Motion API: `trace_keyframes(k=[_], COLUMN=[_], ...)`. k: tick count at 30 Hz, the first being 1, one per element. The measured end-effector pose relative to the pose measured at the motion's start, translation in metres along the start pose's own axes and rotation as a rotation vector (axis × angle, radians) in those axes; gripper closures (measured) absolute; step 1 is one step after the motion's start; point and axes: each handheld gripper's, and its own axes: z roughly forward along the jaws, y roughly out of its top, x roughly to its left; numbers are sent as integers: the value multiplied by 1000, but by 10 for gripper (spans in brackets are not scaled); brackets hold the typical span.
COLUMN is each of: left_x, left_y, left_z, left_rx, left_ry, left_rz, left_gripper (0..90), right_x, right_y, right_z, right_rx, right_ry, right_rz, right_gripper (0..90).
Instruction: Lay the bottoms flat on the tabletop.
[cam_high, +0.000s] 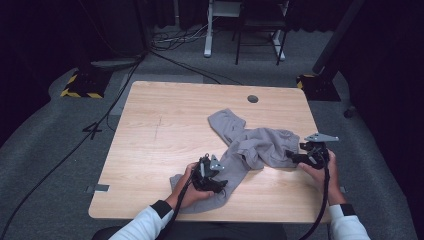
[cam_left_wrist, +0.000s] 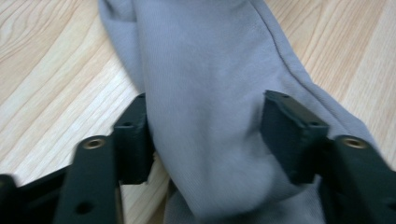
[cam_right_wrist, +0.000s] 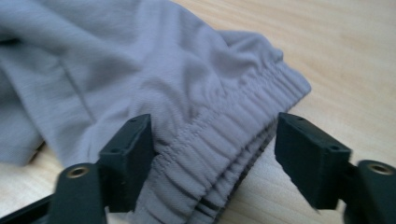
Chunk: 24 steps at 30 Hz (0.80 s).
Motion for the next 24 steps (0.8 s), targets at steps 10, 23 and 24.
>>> trace_keyframes(k=[10, 23, 24], left_x=[20, 25, 24], left_y=[-17, -60, -60], left_z=[-24, -66, -69], left_rx=[42, 32, 14], left_ry=[-9, -15, -32], left_rz=[20, -43, -50], left_gripper=[764, 647, 596], right_x=[7, -8, -7], right_y=[-2, 3, 4], right_z=[16, -9, -11], right_rx=[59, -53, -61], right_ry=[-32, -103, -101], right_rz=[-76, -26, -34], right_gripper=[714, 769, 766])
